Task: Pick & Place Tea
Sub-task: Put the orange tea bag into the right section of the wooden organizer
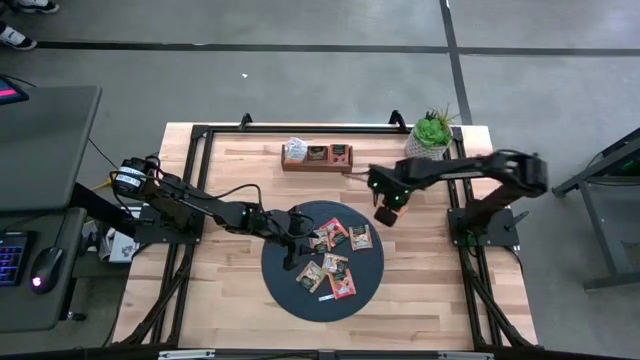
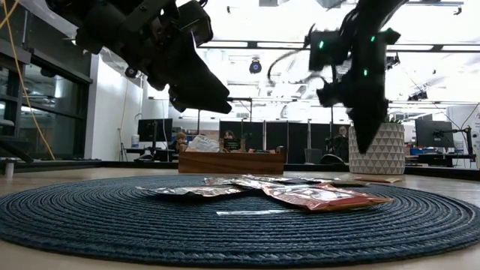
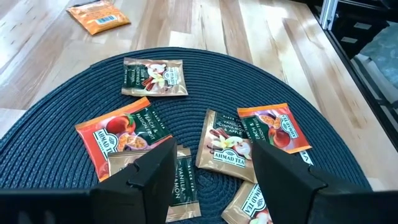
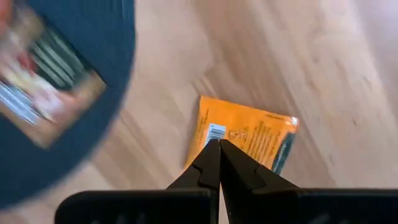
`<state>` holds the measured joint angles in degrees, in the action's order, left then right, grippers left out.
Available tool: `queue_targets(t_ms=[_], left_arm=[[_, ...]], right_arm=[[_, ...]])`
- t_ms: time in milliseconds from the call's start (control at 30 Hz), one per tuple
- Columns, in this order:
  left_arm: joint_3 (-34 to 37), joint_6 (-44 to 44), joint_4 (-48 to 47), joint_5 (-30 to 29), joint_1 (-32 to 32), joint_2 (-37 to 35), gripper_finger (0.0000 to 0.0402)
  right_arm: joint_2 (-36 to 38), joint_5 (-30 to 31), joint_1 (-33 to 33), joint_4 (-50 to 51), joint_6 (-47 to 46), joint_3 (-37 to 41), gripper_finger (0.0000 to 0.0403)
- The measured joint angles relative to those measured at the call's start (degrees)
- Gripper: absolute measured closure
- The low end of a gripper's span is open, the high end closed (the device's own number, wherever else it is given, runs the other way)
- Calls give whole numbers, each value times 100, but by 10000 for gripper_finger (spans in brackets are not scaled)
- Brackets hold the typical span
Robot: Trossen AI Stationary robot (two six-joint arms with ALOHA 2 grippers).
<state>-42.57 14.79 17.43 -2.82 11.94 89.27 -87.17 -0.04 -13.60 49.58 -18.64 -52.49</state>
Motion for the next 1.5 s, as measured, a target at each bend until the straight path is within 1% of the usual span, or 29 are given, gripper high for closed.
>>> queue_targets(t_ms=[100,167,233,333,433,567,700,767,867,967,1033,1167,1300,1500], left_arm=[[-2,0,4,-5,2,0,195],[0,0,4,-5,2,0,195],[0,-20,4,-7,2,0,195],[-1,-130,4,-7,2,0,195],[0,-174,2,-7,2,0,195],[0,-257,2,34,0,0,195],[0,-256,0,93,2,0,195],[-2,-256,0,96,2,0,195],[0,-256,0,96,2,0,195],[0,-256,-2,93,2,0,195],[0,-256,-2,94,2,0,195],[0,-290,-2,93,2,0,195],[-1,-297,-12,81,2,0,195],[0,-297,-57,78,2,0,195]], right_arm=[[565,-71,-70,40,-951,6,403],[959,-94,-120,32,-1349,-4,403],[1263,-117,-171,125,-1361,-10,402],[1525,-117,-244,201,-1048,83,399],[1561,-457,-331,219,-486,280,380],[1506,-885,-365,-18,268,621,330],[1503,-1101,-365,-545,1130,1019,258],[1503,-1073,-365,-779,1355,1190,220],[1486,-806,-365,-985,1514,1423,168],[1394,-629,-368,-1099,1490,1524,137],[1301,-569,-368,-1164,1496,1521,129],[989,-449,-368,-1301,1572,1521,128],[519,-597,-366,-1397,1418,1519,128],[-97,-629,-368,-1501,1097,1439,128]])
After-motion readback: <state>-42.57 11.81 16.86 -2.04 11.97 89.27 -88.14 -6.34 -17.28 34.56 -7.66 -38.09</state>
